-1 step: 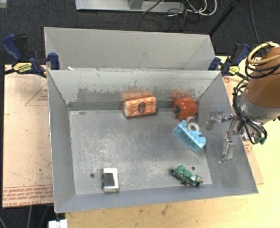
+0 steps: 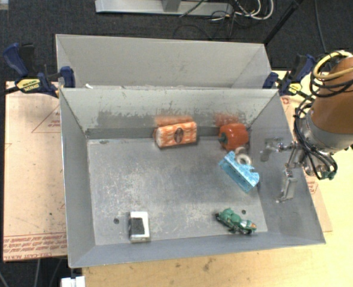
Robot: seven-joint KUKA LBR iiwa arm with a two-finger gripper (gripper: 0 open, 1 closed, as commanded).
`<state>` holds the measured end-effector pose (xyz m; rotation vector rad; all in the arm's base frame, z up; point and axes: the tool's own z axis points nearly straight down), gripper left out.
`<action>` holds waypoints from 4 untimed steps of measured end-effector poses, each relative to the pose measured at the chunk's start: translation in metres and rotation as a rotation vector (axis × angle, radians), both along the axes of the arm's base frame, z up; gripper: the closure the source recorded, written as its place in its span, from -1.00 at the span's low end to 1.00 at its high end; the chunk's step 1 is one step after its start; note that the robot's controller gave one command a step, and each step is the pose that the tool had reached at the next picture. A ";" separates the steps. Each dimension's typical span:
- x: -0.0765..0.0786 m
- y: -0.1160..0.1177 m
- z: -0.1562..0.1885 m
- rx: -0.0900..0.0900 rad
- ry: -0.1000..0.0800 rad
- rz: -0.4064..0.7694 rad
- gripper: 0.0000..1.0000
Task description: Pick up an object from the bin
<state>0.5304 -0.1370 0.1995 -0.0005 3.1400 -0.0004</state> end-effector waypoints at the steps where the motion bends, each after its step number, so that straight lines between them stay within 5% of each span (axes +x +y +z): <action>1: 0.024 0.007 -0.071 0.001 -0.005 -0.086 -1.00; 2: 0.047 0.006 -0.079 0.002 0.004 -0.169 -1.00; 3: 0.040 0.009 -0.065 0.002 0.000 -0.299 -1.00; 4: 0.046 0.022 -0.126 0.000 -0.004 -0.275 -1.00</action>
Offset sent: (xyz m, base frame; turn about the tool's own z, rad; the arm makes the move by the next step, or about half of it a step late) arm 0.0581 0.0030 -0.0612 0.1983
